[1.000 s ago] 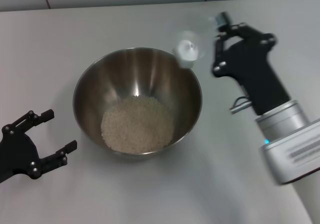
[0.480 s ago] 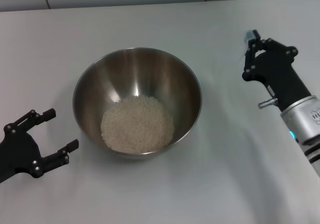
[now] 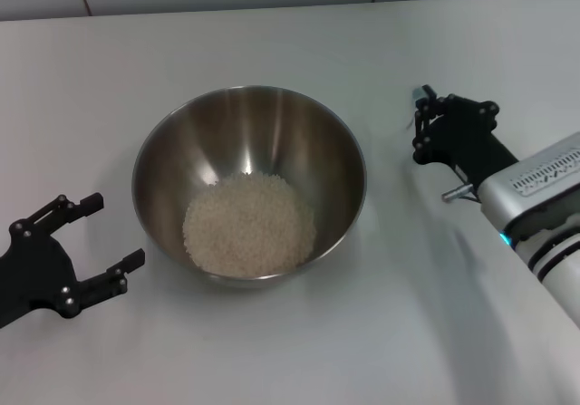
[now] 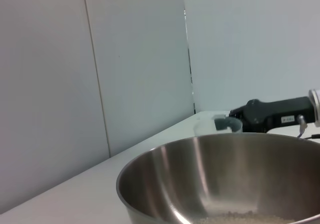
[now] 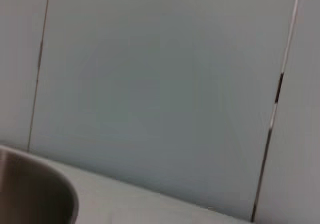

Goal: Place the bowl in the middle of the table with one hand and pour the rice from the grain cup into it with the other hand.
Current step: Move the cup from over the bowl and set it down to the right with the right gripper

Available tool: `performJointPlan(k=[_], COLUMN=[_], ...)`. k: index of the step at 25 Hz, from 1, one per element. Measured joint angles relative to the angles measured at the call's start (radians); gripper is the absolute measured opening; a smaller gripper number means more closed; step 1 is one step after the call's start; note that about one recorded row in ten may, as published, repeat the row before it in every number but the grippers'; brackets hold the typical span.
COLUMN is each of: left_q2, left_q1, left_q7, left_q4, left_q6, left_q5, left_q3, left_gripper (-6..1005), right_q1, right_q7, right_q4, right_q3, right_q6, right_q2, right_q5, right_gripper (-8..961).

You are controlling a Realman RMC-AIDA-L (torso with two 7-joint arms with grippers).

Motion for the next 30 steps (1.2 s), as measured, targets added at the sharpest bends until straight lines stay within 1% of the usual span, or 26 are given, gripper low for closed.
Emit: performJointPlan(k=[5,13,17,27,29,30], left_q2=[0.0,0.0,-0.001,-0.002,-0.002,-0.002], left_q1=[-0.001,-0.002,-0.002,-0.002,-0.002,-0.002], left_q7=[0.0,0.0,0.0,0.0,0.0,0.0], left_q4=[0.0,0.0,0.0,0.0,0.0,0.0], left_q6=[0.0,0.0,0.0,0.0,0.0,0.0], left_q5=[0.0,0.0,0.0,0.0,0.0,0.0], left_q3=[0.0,0.002,0.002,0.002,0.002,0.002], left_gripper=[846,846,846,846,846,846], right_q1=[0.012,0.003,-0.008,-0.04,-0.055,-0.076], right_q7=[0.001,0.06,0.098,0.101,0.101,0.101], right_q4=[-0.002,0.0,-0.002,0.005,0.009,0.011], right_q3=[0.0,-0.001,-0.005,-0.01,-0.013,-0.017], right_q6=[0.04,0.039,0.042,0.038,0.024,-0.002], right_q2=[-0.001,-0.002,-0.006,-0.007,-0.008,-0.009], right_q5=[0.0,0.0,0.0,-0.004,-0.007,-0.01], right_gripper=[50,54,56,432,508,545])
